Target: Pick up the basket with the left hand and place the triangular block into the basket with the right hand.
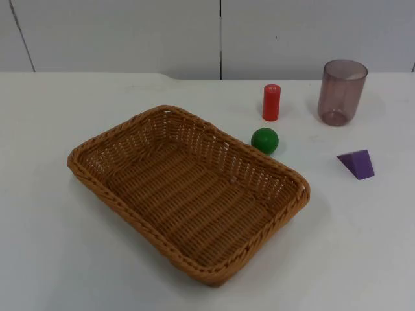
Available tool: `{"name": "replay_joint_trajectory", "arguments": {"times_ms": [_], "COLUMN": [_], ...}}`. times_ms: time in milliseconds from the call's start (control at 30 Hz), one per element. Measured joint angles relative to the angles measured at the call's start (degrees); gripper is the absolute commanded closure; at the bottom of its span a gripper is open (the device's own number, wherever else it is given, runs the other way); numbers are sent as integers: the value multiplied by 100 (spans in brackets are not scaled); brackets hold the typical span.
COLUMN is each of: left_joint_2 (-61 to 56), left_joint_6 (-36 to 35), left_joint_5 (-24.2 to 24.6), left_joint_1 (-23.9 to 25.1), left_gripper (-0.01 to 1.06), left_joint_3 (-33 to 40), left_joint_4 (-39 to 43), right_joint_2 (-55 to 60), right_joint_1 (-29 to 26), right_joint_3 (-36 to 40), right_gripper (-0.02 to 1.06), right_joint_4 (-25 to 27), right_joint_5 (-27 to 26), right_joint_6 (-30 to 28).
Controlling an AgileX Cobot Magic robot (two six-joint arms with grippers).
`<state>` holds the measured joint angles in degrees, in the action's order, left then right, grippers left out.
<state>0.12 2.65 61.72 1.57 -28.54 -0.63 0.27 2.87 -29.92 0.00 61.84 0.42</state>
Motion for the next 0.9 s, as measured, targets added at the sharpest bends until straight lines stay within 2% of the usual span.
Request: {"name": "replay_joint_trajectory", "arguments": {"times_ms": [533,767,900], "left_joint_2": [0,21,642], "left_joint_6": [-71,-489,-678], "left_joint_5": [0,0,-265], "left_joint_1": [0,0,0], "left_gripper": [0,0,0], "left_joint_3": [0,0,-441], "left_joint_4": [0,171,410], "right_joint_2": [0,0,348], "right_joint_1": [0,0,0], "right_joint_3": [0,0,-180], "right_gripper": [0,0,0], "right_joint_4": [0,0,-55], "right_joint_5": [0,0,-26], "right_joint_6": [1,174,259]}}
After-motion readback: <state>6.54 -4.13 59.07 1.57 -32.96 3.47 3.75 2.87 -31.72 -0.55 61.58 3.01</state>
